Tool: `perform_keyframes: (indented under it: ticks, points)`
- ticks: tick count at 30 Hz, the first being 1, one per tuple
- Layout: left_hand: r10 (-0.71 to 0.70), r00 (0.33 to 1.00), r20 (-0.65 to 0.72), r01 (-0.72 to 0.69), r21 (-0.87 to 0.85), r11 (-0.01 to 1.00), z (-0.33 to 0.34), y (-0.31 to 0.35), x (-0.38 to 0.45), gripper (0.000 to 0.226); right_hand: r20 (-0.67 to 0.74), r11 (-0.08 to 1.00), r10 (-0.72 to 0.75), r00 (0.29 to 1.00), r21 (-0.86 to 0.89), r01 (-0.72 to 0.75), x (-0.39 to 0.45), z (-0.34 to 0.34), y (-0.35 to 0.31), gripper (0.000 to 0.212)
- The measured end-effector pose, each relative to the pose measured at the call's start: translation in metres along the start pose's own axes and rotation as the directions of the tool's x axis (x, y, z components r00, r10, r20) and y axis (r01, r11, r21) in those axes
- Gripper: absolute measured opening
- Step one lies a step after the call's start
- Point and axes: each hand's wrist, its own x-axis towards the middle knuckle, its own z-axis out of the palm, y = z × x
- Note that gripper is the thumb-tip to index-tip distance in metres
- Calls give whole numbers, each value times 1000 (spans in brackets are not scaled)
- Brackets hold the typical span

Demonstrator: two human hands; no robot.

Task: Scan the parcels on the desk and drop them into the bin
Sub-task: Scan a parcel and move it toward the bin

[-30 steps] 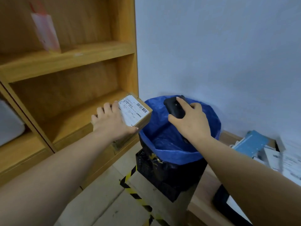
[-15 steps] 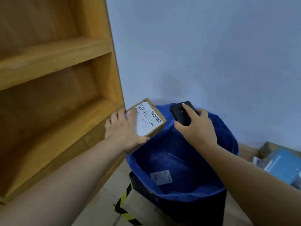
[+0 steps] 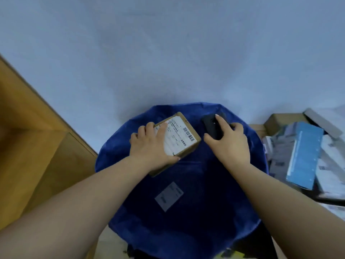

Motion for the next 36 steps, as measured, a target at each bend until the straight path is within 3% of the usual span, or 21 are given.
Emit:
perform_keyframes:
  ticks: [6,15,24,36]
  points:
    - [60,991,116,-60,0,998,71,-7,42,121,-8,985,172,985,-7,-172,-2,70,26,72]
    - [-70,943,325,62,35,997,232,-19,58,117,118,947,321,940,-72,-314,2,203,102,71]
    - [-170,842,512,159,66,985,372,-13,71,116,254,928,368,894,-164,-335,12,310,178,73]
    - [-199,787,584,207,53,977,486,-16,94,120,331,903,429,841,-162,-397,8,390,241,77]
